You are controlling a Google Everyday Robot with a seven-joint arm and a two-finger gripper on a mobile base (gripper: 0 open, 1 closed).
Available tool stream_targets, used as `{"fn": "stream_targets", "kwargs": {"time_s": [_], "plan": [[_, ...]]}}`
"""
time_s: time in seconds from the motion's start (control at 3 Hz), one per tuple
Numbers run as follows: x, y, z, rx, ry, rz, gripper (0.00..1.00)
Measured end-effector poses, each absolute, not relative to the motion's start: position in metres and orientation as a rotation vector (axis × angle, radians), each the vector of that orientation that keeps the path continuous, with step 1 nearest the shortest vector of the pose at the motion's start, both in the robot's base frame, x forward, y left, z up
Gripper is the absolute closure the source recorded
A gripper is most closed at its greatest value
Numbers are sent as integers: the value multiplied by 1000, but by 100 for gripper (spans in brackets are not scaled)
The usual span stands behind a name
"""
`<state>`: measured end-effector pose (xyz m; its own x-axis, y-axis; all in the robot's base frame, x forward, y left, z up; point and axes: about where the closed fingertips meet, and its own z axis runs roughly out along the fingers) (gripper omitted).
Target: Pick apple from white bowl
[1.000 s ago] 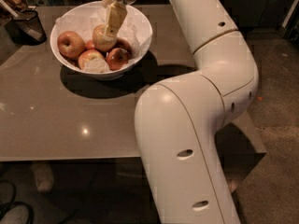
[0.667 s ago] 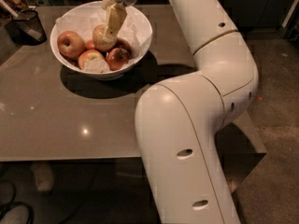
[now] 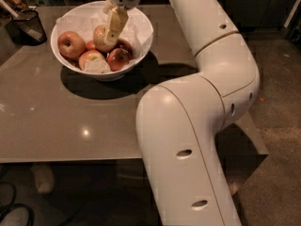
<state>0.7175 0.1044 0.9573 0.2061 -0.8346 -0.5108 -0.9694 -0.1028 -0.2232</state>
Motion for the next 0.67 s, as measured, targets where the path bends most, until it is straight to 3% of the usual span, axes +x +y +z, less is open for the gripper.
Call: {"fn": "stream_targets", "kwargs": {"time_s": [0.67], "plan": [[719,108,949,-1984,1674,376,24]]}}
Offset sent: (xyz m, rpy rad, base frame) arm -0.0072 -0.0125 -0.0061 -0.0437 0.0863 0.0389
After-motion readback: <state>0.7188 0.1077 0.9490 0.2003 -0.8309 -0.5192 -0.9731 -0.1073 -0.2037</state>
